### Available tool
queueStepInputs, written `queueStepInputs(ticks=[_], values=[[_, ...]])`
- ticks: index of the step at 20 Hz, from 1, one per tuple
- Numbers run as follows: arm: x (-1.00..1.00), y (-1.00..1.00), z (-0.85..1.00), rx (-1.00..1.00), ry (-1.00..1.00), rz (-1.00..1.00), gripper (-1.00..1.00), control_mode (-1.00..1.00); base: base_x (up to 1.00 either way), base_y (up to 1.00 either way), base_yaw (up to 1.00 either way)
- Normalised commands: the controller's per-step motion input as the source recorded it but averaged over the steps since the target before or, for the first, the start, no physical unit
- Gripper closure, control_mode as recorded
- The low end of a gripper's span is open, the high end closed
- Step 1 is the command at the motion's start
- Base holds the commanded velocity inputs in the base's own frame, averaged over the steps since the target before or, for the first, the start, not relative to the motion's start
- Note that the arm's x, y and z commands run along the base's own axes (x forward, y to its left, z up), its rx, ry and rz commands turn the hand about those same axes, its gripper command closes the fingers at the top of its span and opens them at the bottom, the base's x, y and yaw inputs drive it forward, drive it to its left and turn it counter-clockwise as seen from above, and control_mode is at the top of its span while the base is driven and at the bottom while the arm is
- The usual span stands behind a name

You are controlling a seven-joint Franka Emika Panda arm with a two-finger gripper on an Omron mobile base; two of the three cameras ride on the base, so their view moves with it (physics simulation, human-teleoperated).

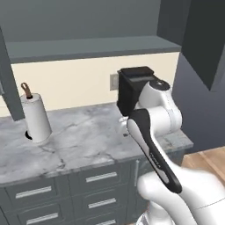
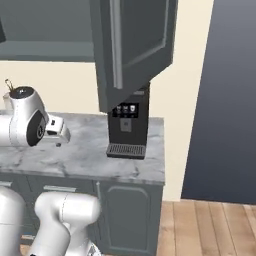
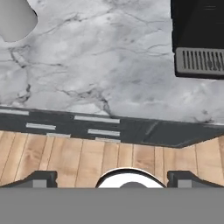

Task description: Open the cabinet. Pick the dish brush and place it next to the sink. Then close the cabinet.

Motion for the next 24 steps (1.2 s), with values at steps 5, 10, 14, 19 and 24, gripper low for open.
queueStepInputs(ticks=[5, 10, 14, 19, 24], values=[[0.00, 0.00, 0.00, 0.00, 0.00, 0.00, -1.00, 1.00, 0.81, 0.09, -0.12], [0.00, 0.00, 0.00, 0.00, 0.00, 0.00, -1.00, 1.00, 0.14, 0.24, -0.15], [0.00, 0.00, 0.00, 0.00, 0.00, 0.00, -1.00, 1.00, -0.82, 0.00, -0.01], [0.00, 0.00, 0.00, 0.00, 0.00, 0.00, -1.00, 1.00, -0.71, 0.34, 0.03], [0.00, 0.00, 0.00, 0.00, 0.00, 0.00, -1.00, 1.00, 0.87, 0.55, 0.00]])
